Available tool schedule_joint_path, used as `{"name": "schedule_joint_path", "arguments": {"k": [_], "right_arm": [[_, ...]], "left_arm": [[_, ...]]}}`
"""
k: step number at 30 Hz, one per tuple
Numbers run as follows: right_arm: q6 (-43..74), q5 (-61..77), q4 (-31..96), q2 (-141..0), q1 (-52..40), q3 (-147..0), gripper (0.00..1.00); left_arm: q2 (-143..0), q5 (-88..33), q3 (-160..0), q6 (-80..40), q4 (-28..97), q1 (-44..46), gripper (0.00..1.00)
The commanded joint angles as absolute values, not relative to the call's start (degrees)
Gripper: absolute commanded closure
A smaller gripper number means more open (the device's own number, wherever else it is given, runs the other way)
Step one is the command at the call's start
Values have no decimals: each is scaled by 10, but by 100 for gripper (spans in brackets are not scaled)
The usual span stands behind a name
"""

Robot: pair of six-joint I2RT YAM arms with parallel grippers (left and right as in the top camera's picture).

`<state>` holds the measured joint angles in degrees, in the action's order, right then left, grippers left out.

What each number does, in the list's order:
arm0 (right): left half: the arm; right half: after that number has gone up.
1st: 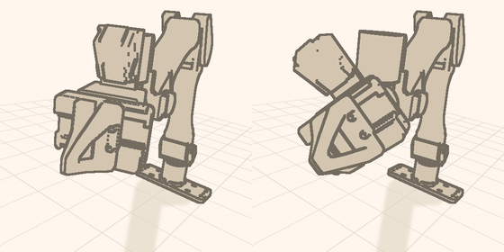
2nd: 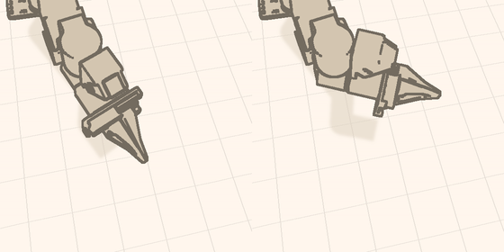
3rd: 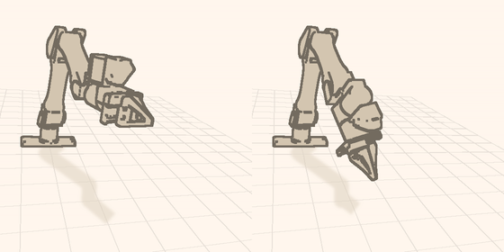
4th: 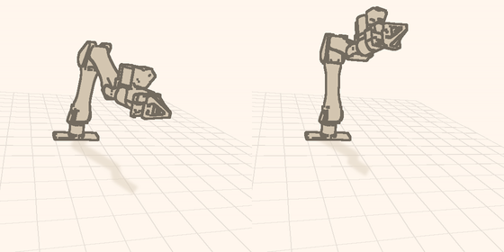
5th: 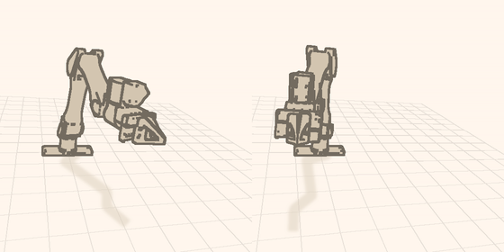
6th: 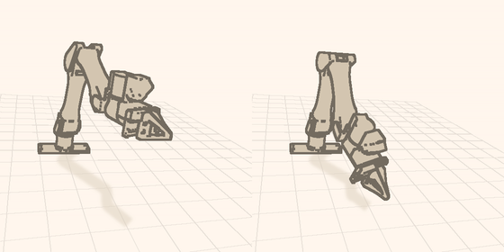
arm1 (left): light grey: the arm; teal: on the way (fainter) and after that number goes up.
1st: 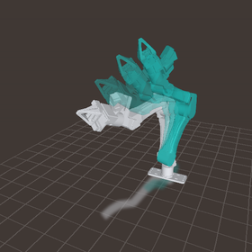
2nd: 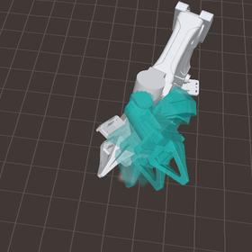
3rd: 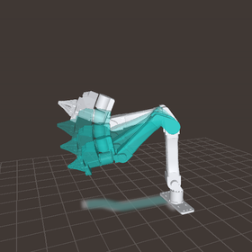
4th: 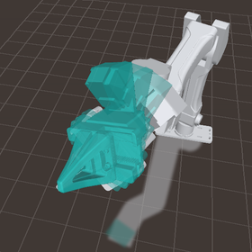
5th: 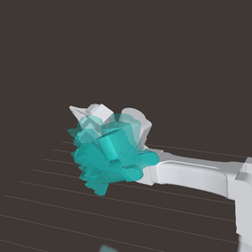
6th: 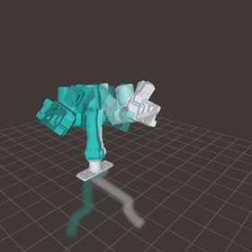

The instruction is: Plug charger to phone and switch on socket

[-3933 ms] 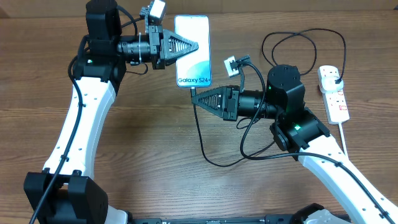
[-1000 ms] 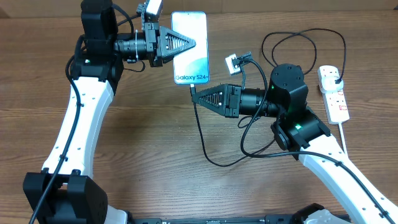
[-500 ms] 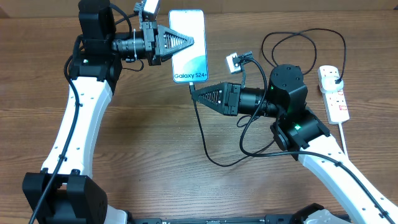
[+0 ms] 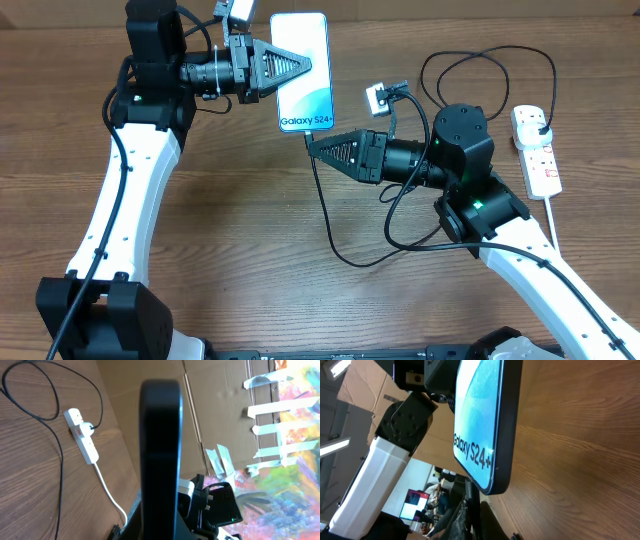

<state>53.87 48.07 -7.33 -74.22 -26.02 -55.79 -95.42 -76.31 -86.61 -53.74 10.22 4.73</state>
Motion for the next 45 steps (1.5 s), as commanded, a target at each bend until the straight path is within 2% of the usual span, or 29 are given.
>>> {"name": "schedule_joint_path", "arguments": {"k": [1, 17, 23, 24, 27, 29, 31, 37, 41, 45], "right_arm": [[540, 389, -88, -743, -253, -563, 96], [535, 324, -90, -743, -253, -563, 96], [505, 349, -97, -743, -253, -563, 96], [497, 351, -97, -743, -253, -563, 88], [459, 364, -97, -743, -253, -563, 44], [445, 370, -97, -743, -253, -563, 30], [440, 378, -98, -743, -252, -563, 26], [430, 488, -93, -743, -250, -563, 25], [430, 584, -92, -743, -250, -563, 29], [431, 599, -49, -743, -251, -563, 32]], "left_arm": [[-947, -823, -871, -512, 105, 63, 96], [-947, -826, -871, -512, 114, 72, 96], [-947, -823, -871, -492, 122, 71, 96], [-947, -821, -871, -490, 122, 71, 96], [-947, -818, -871, -486, 122, 71, 96], [-947, -819, -871, -482, 122, 71, 96], [-947, -819, -871, -477, 122, 71, 96], [-947, -820, -871, -465, 122, 71, 96], [-948, -816, -871, -462, 122, 71, 96], [-948, -812, -871, -462, 121, 71, 96]]}}
